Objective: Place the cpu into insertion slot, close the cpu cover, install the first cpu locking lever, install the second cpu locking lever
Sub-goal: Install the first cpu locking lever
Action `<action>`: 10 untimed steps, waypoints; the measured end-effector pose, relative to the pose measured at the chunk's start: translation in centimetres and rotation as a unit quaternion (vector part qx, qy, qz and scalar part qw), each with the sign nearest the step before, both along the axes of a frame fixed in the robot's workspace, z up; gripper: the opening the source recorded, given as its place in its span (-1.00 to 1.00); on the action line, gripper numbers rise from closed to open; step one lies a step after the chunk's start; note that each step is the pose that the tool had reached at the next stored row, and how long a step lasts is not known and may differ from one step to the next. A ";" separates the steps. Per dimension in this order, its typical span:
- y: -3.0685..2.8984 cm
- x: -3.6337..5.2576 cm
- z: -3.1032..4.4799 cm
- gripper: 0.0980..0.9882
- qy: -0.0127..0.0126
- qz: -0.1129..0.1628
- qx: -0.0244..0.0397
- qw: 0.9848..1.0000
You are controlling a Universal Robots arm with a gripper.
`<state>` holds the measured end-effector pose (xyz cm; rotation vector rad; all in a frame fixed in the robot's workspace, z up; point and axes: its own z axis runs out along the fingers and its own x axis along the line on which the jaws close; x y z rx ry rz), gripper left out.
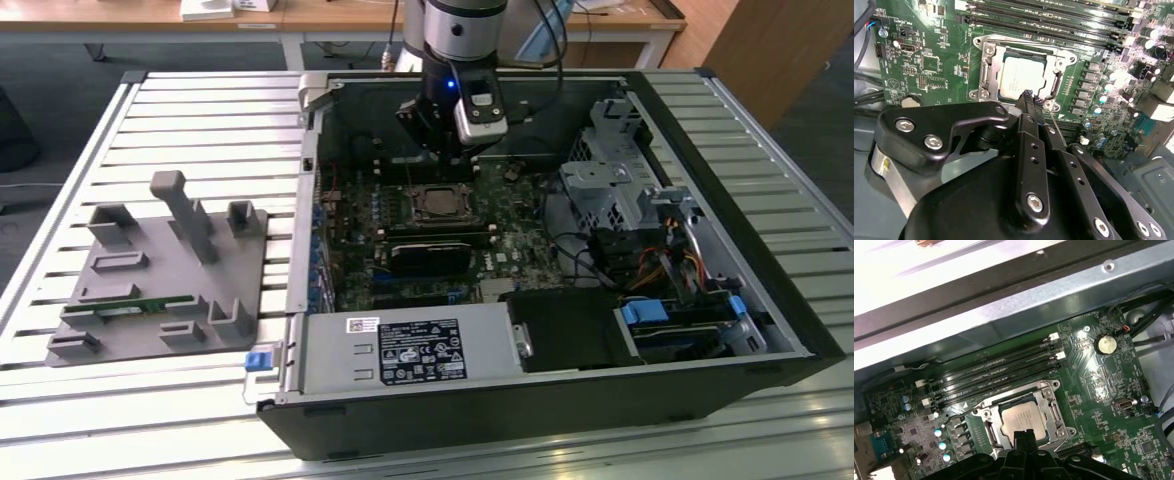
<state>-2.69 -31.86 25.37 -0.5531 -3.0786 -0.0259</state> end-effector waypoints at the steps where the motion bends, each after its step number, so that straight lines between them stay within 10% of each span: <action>1: 0.00 0.00 0.00 -0.98 0.000 0.003 0.000 1.000; 10: -0.01 0.00 0.00 -0.98 0.000 0.034 0.000 0.999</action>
